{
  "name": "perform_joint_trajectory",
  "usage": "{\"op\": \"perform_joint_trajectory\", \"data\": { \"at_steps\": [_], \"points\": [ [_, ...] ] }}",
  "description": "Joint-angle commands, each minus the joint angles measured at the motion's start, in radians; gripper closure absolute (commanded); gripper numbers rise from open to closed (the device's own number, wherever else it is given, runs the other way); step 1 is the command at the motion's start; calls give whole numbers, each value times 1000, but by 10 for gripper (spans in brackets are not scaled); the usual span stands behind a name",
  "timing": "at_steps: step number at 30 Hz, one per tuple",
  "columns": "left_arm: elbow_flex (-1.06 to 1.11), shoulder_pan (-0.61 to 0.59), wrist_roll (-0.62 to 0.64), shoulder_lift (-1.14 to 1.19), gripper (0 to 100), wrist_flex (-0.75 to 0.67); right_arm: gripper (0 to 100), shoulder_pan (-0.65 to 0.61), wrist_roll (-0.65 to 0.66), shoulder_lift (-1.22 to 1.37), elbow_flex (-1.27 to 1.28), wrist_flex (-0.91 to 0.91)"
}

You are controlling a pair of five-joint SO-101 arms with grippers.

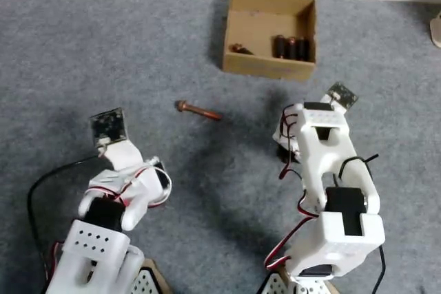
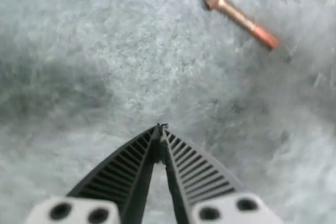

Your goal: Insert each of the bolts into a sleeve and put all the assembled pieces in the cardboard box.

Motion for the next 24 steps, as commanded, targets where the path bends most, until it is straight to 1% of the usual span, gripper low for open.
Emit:
{"op": "perform_joint_trajectory", "data": {
  "at_steps": [1, 4, 11, 15, 18, 21, 24],
  "points": [
    [-53, 19, 138, -16, 918, 0, 995, -50, -6, 22, 2, 2],
    [-64, 19, 259, -15, 909, 0, 995, -50, -6, 22, 2, 2],
    [-142, 18, 417, -5, 906, 28, 995, -50, -6, 22, 2, 2],
    [-219, 18, 476, -5, 905, 152, 995, -50, -6, 22, 2, 2],
    [-268, 18, 483, -5, 900, 226, 995, -50, -9, 21, 2, 2],
    [-280, 18, 552, -4, 897, 242, 995, -50, -11, 18, 2, 7],
    [-277, 19, 568, 15, 897, 242, 995, -50, -9, 10, 2, 13]
  ]
}}
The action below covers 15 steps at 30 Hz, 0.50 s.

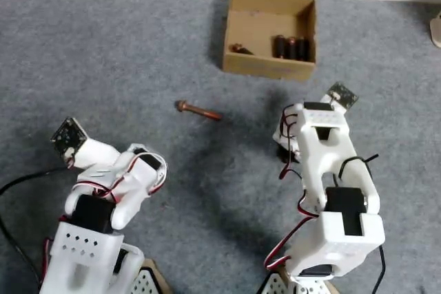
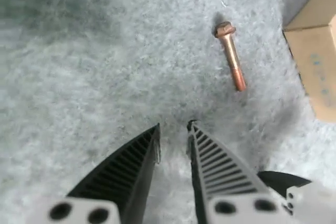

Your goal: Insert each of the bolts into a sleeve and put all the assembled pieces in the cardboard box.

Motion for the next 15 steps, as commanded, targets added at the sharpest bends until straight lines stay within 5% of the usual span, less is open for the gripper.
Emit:
{"op": "perform_joint_trajectory", "data": {
  "at_steps": [1, 15],
  "points": [
    [-56, 19, 25, 35, 897, 3, 995, -50, -8, 10, -4, 25],
    [-535, 18, 169, 751, 876, 137, 995, -48, -5, -206, 36, 131]
  ]
}}
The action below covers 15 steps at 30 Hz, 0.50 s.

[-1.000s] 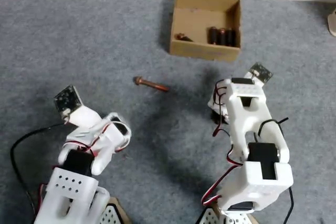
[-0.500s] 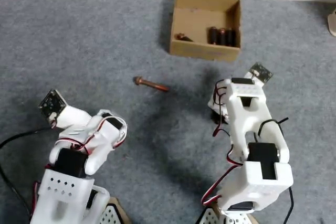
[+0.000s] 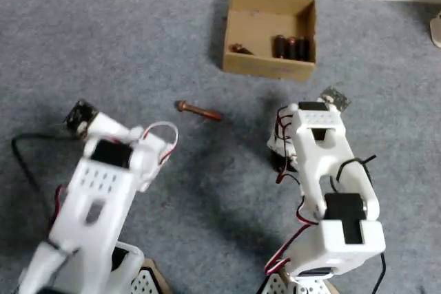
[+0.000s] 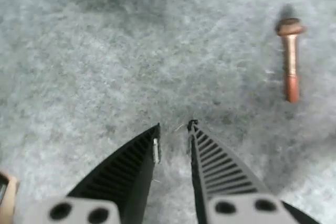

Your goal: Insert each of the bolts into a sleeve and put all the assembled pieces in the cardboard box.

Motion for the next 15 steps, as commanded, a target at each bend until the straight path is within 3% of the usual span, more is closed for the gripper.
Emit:
{"op": "perform_joint_trajectory", "data": {
  "at_steps": [1, 7, 15],
  "points": [
    [-180, 16, 31, 160, 863, 14, 995, -18, -5, -71, 31, 2],
    [-321, 13, 37, 363, 850, -29, 995, -18, -5, -73, 53, 2],
    [-348, 25, 104, 515, 846, -279, 995, -18, -5, -67, 56, 2]
  ]
}}
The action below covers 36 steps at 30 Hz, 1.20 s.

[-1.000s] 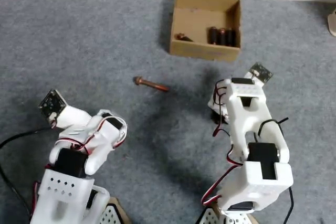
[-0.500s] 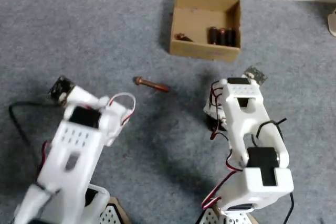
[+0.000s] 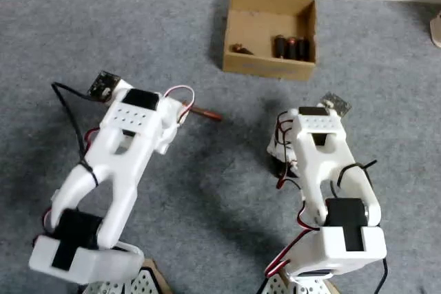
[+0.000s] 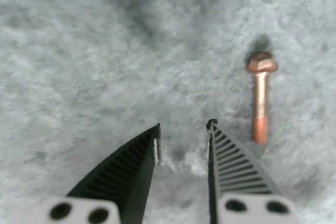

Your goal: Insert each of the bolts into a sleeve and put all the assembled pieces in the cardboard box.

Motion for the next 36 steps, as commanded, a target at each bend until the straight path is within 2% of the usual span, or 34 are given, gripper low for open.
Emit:
{"op": "perform_joint_trajectory", "data": {
  "at_steps": [1, 5, 10, 27, 34, 36],
  "points": [
    [-47, 25, 26, 25, 846, -129, 995, -18, -5, -47, -2, 2],
    [-54, 42, 26, 81, 846, -203, 995, -18, -5, -47, -1, 1],
    [-56, 51, 26, 128, 845, -284, 995, -18, -5, -45, 24, -102],
    [-116, 53, 63, 145, 845, -285, 995, -18, -5, -45, 56, -133],
    [-242, 47, 66, 341, 845, -278, 995, -18, -3, -45, 54, -133],
    [-317, 39, 84, 406, 845, -232, 995, -18, 31, -45, 54, -133]
  ]
}}
